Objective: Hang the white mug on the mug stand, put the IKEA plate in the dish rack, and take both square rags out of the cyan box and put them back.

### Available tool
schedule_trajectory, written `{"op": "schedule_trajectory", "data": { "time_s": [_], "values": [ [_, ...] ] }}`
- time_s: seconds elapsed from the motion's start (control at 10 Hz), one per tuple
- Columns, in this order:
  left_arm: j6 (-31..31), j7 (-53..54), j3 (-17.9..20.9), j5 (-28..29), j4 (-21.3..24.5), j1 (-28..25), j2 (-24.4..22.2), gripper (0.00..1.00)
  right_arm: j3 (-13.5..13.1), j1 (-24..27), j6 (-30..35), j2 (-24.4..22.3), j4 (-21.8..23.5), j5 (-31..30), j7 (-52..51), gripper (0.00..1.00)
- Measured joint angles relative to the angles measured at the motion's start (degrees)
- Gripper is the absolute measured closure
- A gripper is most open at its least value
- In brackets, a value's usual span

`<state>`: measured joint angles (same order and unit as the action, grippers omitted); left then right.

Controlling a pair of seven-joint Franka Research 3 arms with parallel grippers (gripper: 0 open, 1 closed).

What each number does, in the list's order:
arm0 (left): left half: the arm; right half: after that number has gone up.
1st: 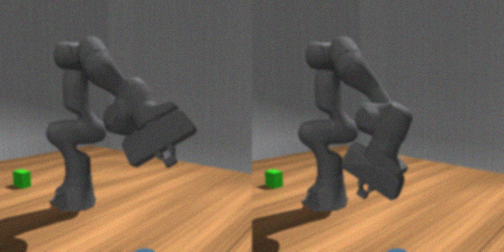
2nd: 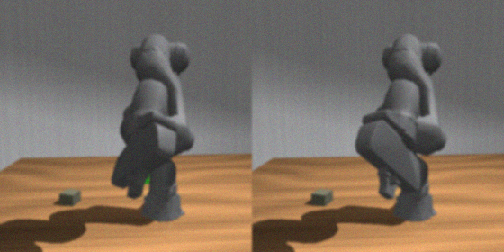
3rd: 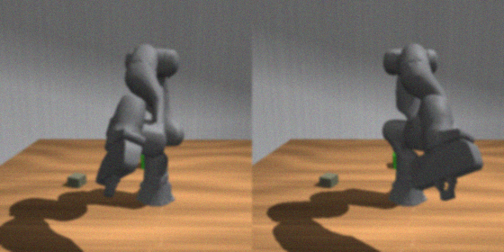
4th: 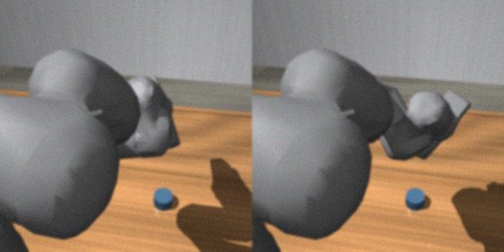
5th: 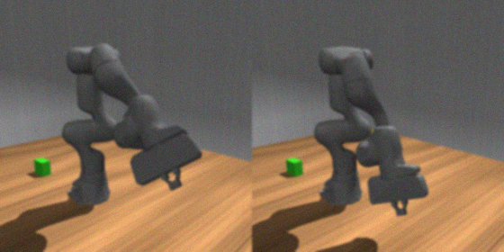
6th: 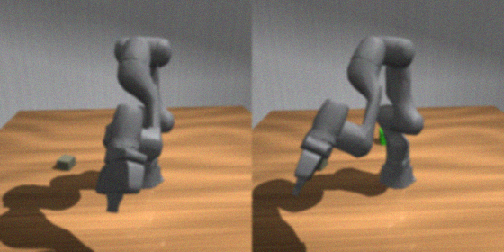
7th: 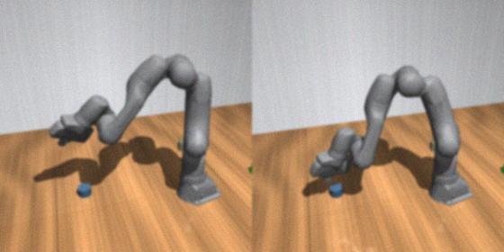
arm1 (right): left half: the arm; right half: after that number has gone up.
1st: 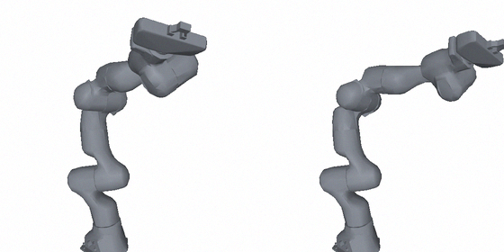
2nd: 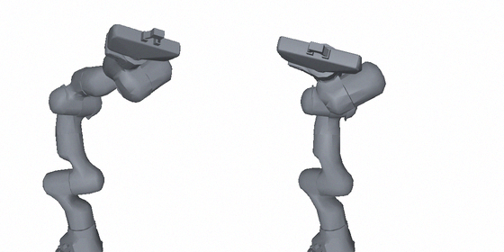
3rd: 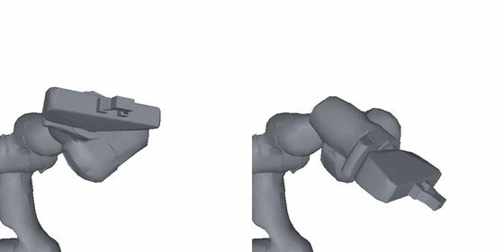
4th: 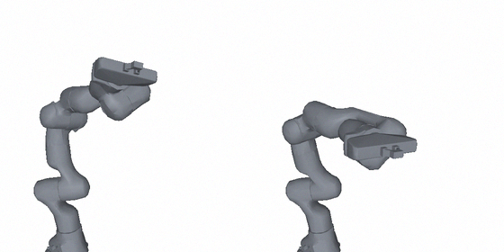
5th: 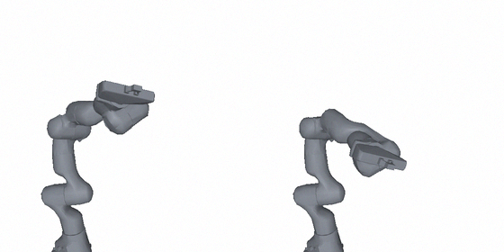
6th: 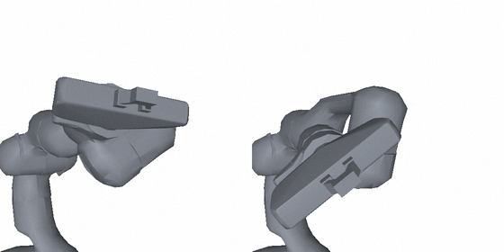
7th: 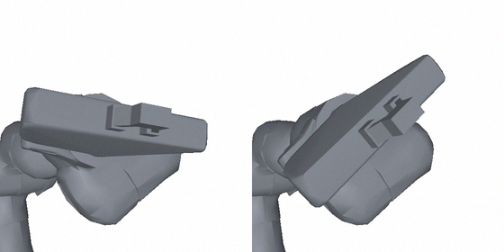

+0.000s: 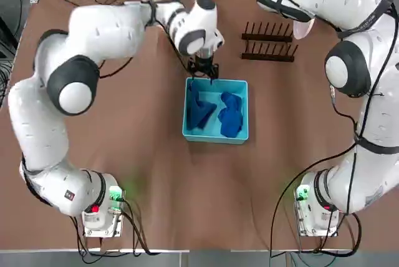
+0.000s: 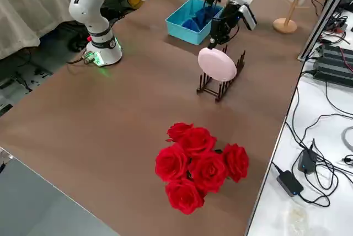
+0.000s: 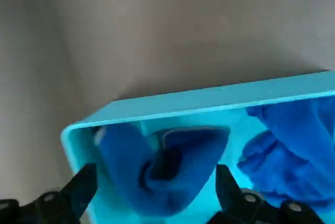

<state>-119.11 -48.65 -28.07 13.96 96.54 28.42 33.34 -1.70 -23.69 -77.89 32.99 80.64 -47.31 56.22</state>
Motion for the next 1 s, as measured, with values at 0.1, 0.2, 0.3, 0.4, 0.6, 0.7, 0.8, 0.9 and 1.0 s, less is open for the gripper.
{"op": "schedule_trajectory", "data": {
  "time_s": [0.1, 0.2, 0.3, 0.4, 0.6, 0.7, 0.8, 0.9, 1.0],
  "values": [
    [-1.0, -2.4, 0.0, 2.6, 0.0, 0.4, 2.4, 0.00, 0.0, 0.0, -0.1, 0.5, 0.0, 0.0, 1.0, 0.97],
    [-1.5, -3.6, 0.0, 3.9, -0.1, 0.6, 4.2, 0.00, 0.0, 0.0, -0.1, 0.8, 0.0, 0.0, 1.9, 0.97],
    [-1.7, -3.9, 0.0, 4.4, -0.1, 0.8, 5.2, 0.00, 0.0, 0.0, -0.2, 1.0, 0.0, 0.1, 2.6, 0.97],
    [-1.6, -3.9, 0.1, 4.5, 0.1, 1.2, 5.4, 0.00, 0.1, -0.2, -0.3, 1.1, 0.0, 0.2, 3.2, 0.97],
    [-1.5, -4.6, 0.7, 4.5, 0.8, 3.3, 5.5, 0.02, 0.2, -1.3, -0.3, 1.5, 0.0, 0.4, 4.1, 0.97],
    [-1.5, -6.0, 1.0, 4.5, 1.2, 4.5, 5.7, 0.04, 0.2, -1.7, -0.3, 1.7, 0.0, 0.4, 4.5, 0.97],
    [-1.5, -7.3, 1.1, 4.5, 1.4, 5.4, 6.0, 0.11, 0.2, -1.9, -0.3, 2.0, 0.0, 0.4, 5.0, 0.97],
    [-1.5, -7.9, 1.3, 4.5, 1.4, 6.0, 6.2, 0.28, 0.2, -2.0, -0.3, 2.2, 0.0, 0.6, 5.2, 0.97],
    [-1.5, -8.0, 1.4, 4.6, 1.4, 6.0, 6.2, 0.46, 0.2, -2.0, -0.3, 2.3, 0.0, 0.8, 5.2, 0.97]
  ]
}}
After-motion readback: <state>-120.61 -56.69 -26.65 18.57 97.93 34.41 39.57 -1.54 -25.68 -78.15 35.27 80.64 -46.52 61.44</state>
